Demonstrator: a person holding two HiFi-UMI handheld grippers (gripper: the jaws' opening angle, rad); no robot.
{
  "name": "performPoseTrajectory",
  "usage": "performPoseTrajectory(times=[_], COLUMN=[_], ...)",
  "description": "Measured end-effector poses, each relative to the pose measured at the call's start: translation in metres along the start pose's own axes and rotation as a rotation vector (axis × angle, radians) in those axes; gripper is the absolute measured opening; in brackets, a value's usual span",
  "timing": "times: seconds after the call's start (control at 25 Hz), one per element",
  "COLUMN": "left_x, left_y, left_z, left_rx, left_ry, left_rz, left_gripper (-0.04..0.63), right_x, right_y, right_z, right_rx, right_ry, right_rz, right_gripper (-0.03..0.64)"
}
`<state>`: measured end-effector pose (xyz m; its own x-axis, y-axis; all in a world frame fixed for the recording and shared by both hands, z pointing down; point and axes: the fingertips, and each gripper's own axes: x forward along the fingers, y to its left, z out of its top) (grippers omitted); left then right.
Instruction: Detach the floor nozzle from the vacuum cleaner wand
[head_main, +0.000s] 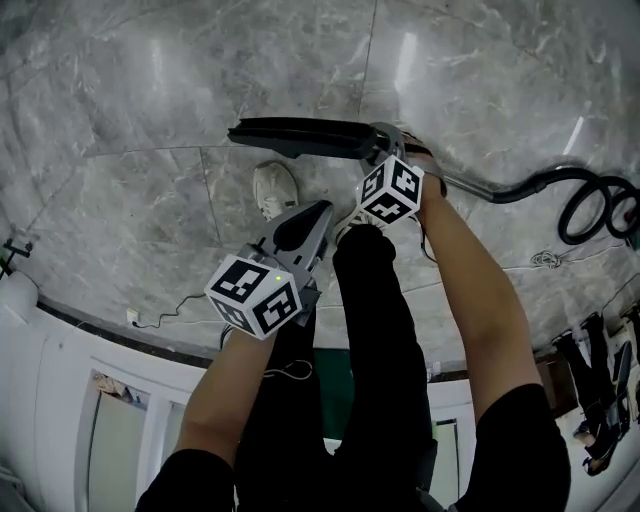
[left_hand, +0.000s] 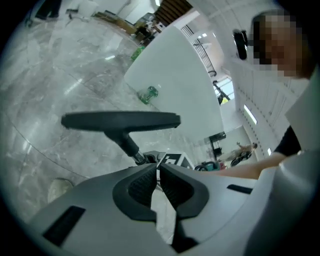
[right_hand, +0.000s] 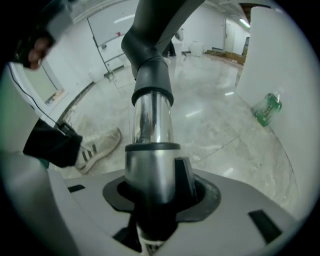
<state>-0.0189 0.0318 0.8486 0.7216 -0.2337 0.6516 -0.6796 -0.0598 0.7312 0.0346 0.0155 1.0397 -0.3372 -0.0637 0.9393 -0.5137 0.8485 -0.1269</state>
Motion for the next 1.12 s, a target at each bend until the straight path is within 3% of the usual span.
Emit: performPoseTrajectory(times=[0.08, 0.2, 0.24, 0.32, 0.44, 0.52, 0.68, 0.8, 0.88, 0.92, 0.96, 1.12], left_x=[-0.006, -0.025, -0.034, -0.051, -0.076, -0.087, -0.101, -0.11, -0.117, -0.12, -0.122, -0.126], left_y=[-0.008, -0.016, -0.018, -0.021, -0.016, -0.016, -0.026, -0.037, -0.04, -0.037, -0.032, -0.018], left_z=[0.012, 0.041, 0.05, 0.064, 0.082, 0.093, 0.12, 0.133, 0.135, 0.134, 0.133, 0.126], left_rx=[-0.069, -0.049, -0.036, -0.044, -0.09, -0.08, -0.052, -0.073, -0.096, -0.104, -0.109, -0.152], left_ry=[-0.049, -0.148, -0.174, -0.205, -0.244, -0.27, -0.359, -0.439, -0.445, -0.443, -0.44, -0.419], left_rz=[-0.038, -0.009, 0.0, 0.0, -0.009, -0.016, -0.068, -0.135, -0.171, -0.15, -0.116, -0.022], left_gripper=[0.008, 0.013, 0.051, 0.21, 0.264, 0.276, 0.279, 0.279, 0.258, 0.157, 0.12, 0.114], right_x=[-0.036, -0.082, -0.096, -0.119, -0.144, -0.156, -0.177, -0.192, -0.196, -0.195, -0.192, -0.188], right_y=[0.003, 0.008, 0.012, 0.02, 0.035, 0.05, 0.088, 0.116, 0.127, 0.131, 0.133, 0.138], right_z=[0.035, 0.08, 0.093, 0.114, 0.14, 0.154, 0.174, 0.18, 0.184, 0.186, 0.186, 0.188], right_rx=[0.032, 0.071, 0.08, 0.092, 0.086, 0.067, 0.016, -0.004, 0.011, 0.014, 0.013, 0.033], right_ry=[-0.088, -0.181, -0.201, -0.223, -0.231, -0.226, -0.218, -0.2, -0.184, -0.171, -0.154, -0.165], right_rz=[0.016, 0.037, 0.042, 0.047, 0.057, 0.099, 0.259, 0.411, 0.476, 0.48, 0.473, 0.426], right_gripper=[0.199, 0.199, 0.199, 0.199, 0.199, 0.199, 0.197, 0.195, 0.193, 0.193, 0.193, 0.193])
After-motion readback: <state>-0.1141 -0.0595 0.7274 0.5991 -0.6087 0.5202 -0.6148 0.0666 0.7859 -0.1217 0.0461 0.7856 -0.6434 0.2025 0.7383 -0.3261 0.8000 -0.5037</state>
